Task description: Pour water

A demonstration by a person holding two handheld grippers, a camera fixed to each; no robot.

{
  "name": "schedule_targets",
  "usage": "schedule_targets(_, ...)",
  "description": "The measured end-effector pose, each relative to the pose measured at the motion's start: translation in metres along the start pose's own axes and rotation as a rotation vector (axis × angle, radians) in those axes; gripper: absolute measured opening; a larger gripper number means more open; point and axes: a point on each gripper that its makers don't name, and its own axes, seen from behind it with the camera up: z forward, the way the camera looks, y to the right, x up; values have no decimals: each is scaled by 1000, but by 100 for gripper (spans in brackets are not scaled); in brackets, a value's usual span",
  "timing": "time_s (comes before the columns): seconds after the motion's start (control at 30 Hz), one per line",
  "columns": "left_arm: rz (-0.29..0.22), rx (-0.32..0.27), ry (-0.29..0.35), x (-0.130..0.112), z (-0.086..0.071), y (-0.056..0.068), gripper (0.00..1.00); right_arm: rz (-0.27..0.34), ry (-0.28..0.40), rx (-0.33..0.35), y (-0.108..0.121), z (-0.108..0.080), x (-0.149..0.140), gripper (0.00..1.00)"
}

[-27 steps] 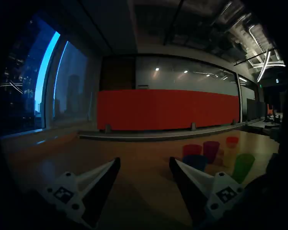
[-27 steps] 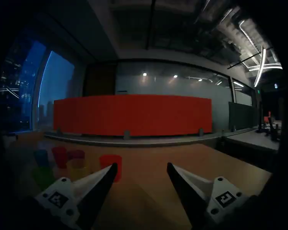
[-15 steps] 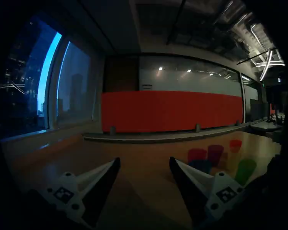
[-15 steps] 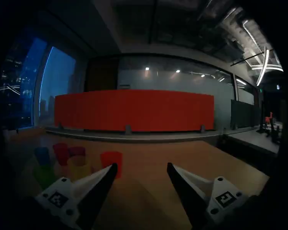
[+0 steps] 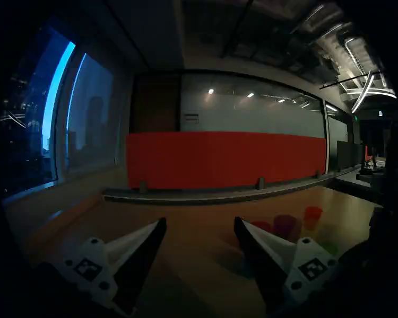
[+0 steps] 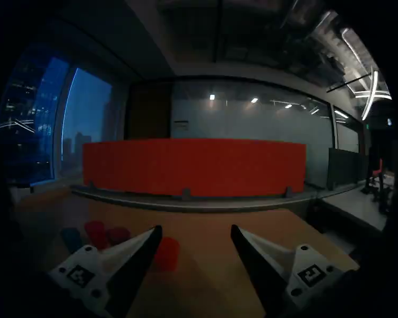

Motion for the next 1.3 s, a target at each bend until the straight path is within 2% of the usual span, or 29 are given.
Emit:
schedule_targets(0.37,66,-11,22,67,13,1,94,32,-11,47,-5,4,58,100)
schedule_targets(0.67,50,-55,56,124,15,5,94,23,-7,77,-11,2,94,100)
schedule_targets(0.87,43,-84,49,132,14,6,94,18,-18,102,-15,4,94,100)
schedule_targets(0.97,41,-123,37,130,14,12,94,16,-19,157,-26,2,95,100)
schedule_targets(1.3,20,-306,3,124,14,49,94,40,-9,379,-73,-14,110,100)
